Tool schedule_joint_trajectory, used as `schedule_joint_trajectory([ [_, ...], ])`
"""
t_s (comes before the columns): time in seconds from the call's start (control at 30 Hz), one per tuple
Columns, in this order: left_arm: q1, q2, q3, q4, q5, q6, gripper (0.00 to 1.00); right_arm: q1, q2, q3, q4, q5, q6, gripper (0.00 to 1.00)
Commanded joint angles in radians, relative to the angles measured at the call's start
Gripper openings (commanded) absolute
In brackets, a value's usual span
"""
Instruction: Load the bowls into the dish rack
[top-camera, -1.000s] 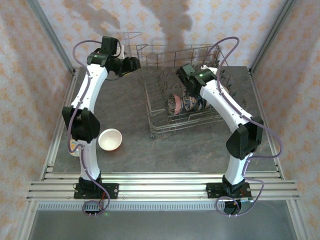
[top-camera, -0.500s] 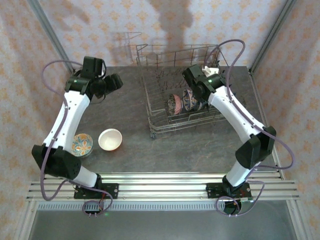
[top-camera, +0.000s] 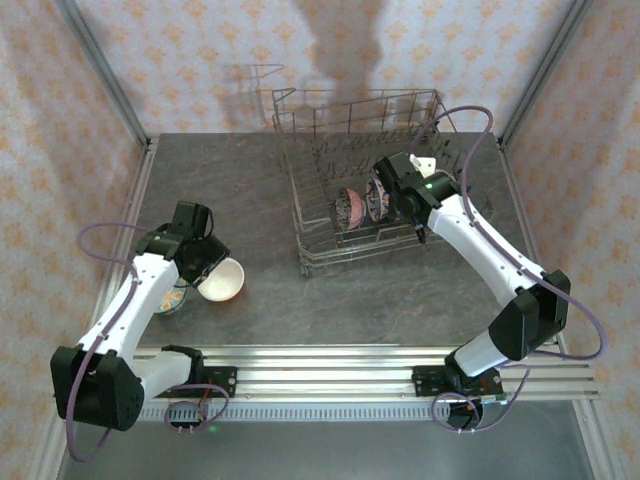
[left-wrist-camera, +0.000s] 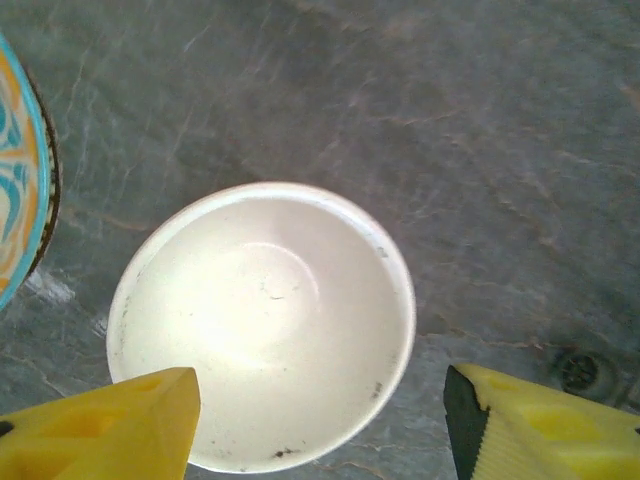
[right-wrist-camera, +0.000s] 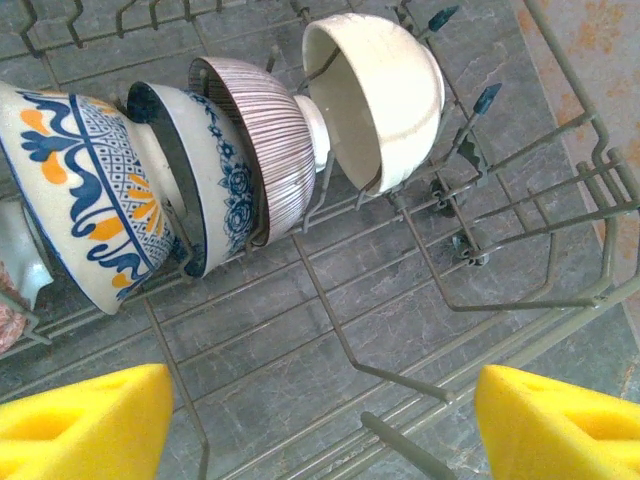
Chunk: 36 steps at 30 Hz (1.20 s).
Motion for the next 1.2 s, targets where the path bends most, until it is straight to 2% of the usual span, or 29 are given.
schedule_joint_trajectory([
  [0.0,0.005,-0.010,-0.070,0.045,-0.029,-0.092,0.65,-0.005,0.001,-0.002,0.021,0.012,-0.003,0.78],
  [0.2,0.006,-0.062,-0.191,0.087,-0.038,-0.146,0.62,-0.005,0.042,0.024,0.013,0.015,-0.013,0.78],
  [0.47,0.007,-0.017,-0.236,0.146,-0.039,-0.134,0.55,-0.004,0.070,0.024,0.029,-0.009,-0.012,0.78],
  [0.73,0.007,0.017,-0.276,0.213,0.011,-0.149,0.51,-0.005,0.072,0.025,0.022,-0.002,-0.021,0.78],
  [1.0,0.005,-0.084,-0.234,0.193,0.017,-0.160,0.54,-0.005,0.085,0.032,0.028,-0.009,-0.029,0.78],
  [1.17,0.003,-0.148,-0.179,0.089,-0.017,-0.154,0.57,-0.004,0.093,0.039,0.033,-0.021,-0.032,0.78],
])
